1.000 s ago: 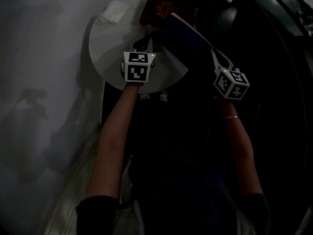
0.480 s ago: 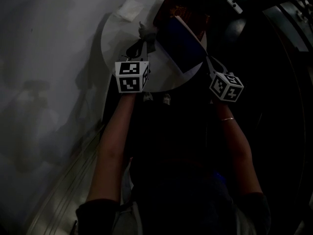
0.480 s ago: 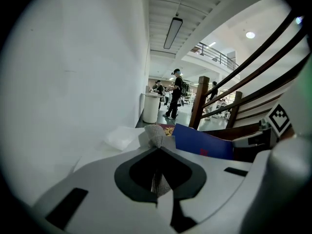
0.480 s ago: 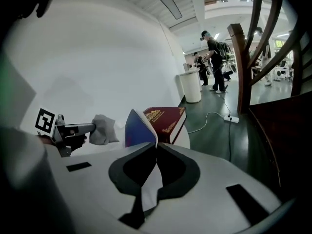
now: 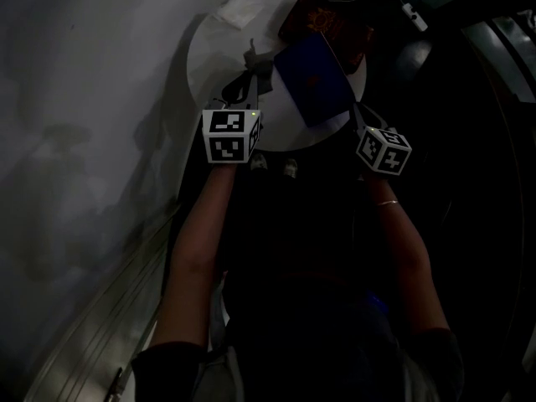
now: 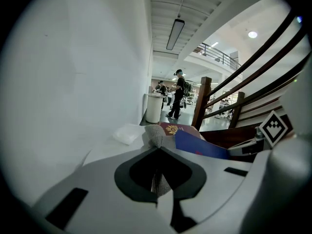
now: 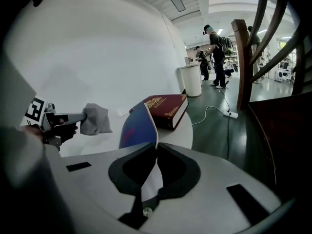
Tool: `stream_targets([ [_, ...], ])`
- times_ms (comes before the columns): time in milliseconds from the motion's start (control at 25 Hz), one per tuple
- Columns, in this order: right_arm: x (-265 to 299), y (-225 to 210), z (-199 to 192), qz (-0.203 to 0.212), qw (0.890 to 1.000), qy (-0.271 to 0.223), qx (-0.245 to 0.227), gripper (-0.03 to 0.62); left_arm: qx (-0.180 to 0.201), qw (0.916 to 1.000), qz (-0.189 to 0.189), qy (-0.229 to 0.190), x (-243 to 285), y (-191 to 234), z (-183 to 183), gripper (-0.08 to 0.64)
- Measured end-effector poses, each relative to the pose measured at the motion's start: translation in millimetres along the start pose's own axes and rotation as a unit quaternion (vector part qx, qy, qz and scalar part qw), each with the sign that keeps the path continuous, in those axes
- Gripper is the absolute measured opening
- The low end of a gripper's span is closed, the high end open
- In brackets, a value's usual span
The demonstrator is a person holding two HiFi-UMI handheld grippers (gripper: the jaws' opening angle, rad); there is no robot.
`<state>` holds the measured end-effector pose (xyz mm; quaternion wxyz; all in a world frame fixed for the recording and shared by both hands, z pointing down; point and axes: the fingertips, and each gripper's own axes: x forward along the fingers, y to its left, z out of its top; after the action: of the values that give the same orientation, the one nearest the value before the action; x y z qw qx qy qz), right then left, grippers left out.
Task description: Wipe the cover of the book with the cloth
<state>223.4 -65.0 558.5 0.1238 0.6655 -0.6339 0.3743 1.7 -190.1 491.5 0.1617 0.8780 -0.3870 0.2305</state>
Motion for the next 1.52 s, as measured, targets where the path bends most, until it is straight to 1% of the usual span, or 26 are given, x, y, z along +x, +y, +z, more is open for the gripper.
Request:
stream_targets([
  [160, 2.2, -0.5, -5.4, -0.007, 1.0, 0.008, -0.015, 0.032, -0.002, 1.0, 0.003, 0.001, -6.3, 1.2, -3.3, 0.025],
  [400, 0.3, 2.8, -12.0, -0.021, 0.997, 0.024, -0.072, 0.032, -0.003, 1.0, 0.002, 0.001, -14.6, -5.2, -5.3, 0.025],
  [640, 1.0, 3.7, -16.4, -0.031, 0.992, 0.039, -0.118, 0.034, -0.003, 1.0, -0.005, 0.002, -14.5, -12.8, -6.9, 0.026],
  [840, -0.4, 1.3, -17.9, -0.047, 0.984, 0.049, -0.167, 0.035, -0.002, 0.9999, -0.01, 0.004, -14.5, -21.2, -9.4, 0.026],
  [1000, 1.1, -1.5, -17.9, -0.05, 0.982, 0.059, -0.174, 0.035, -0.002, 0.9999, -0.015, 0.006, -12.6, -27.3, -12.7, 0.025],
  [1200, 2.2, -4.6, -20.1, -0.065, 0.979, 0.076, -0.18, 0.041, 0.0, 0.9998, -0.019, 0.007, -13.5, -33.2, -14.7, 0.026],
  [1400, 3.9, -4.5, -20.1, -0.073, 0.976, 0.081, -0.191, 0.057, 0.001, 0.9997, -0.022, 0.005, -14.5, -36.4, -15.8, 0.026],
  [1520, 4.3, -6.1, -22.3, -0.078, 0.975, 0.084, -0.192, 0.08, 0.002, 0.9997, -0.023, 0.005, -15.2, -37.1, -17.4, 0.025],
])
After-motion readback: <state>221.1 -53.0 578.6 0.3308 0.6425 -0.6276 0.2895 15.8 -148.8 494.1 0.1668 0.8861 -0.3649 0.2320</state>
